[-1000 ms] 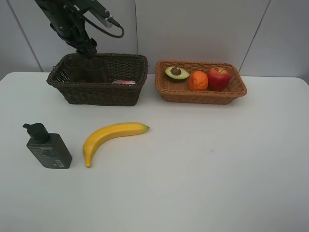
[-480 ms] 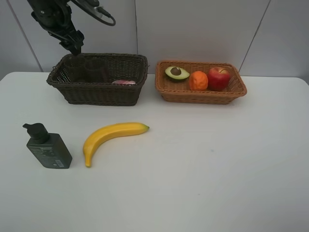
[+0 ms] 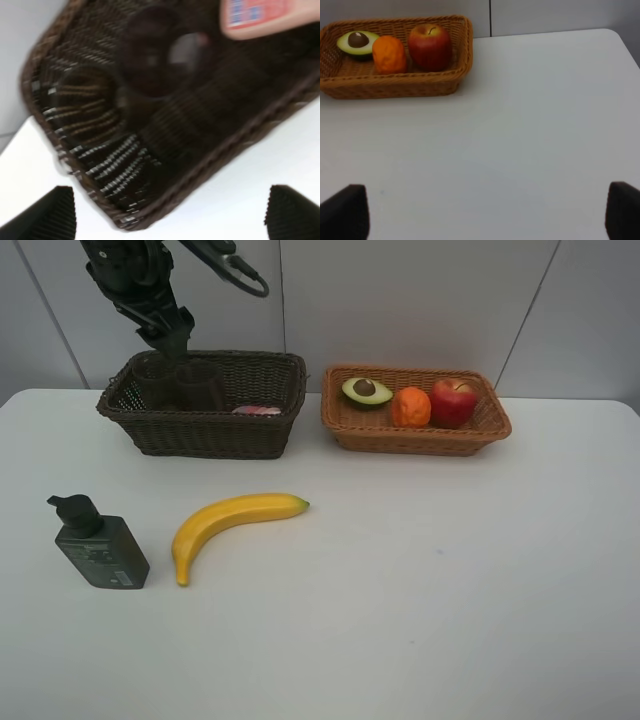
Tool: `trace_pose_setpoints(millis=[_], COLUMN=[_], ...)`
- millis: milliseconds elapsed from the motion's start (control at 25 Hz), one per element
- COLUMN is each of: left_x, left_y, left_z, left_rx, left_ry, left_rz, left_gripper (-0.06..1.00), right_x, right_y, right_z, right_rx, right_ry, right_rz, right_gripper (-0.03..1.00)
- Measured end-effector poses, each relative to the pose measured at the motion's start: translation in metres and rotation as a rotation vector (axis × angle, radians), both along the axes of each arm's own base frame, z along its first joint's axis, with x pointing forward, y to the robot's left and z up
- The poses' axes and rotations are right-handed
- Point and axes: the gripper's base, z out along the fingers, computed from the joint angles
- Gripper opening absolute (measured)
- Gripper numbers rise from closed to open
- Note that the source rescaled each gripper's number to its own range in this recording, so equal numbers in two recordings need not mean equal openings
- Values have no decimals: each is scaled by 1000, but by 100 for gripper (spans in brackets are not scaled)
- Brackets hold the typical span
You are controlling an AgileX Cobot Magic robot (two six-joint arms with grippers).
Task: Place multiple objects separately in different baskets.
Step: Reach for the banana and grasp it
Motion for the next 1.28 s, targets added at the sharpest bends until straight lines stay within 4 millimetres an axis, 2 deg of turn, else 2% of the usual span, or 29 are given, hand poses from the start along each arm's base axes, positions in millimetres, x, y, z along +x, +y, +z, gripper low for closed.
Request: trace_pose_setpoints(millis=[320, 640, 960, 1280], left_x=[-20, -27, -27, -30], left_y=[-45, -80, -96, -103], left_z=[-9, -52, -102, -127], left_rx=[20, 35, 74, 71], left_ry=[56, 178, 292, 361], left_rz=[-152, -278, -318, -319], left_gripper=[100, 100, 100, 100], right_x=[0, 0, 0, 0], right_y=[0, 0, 0, 0], right_z=[0, 0, 0, 0], right_rx=[0, 0, 0, 0], right_ry=[0, 0, 0, 0], right_rz=[0, 0, 0, 0], right_gripper=[100, 100, 100, 100])
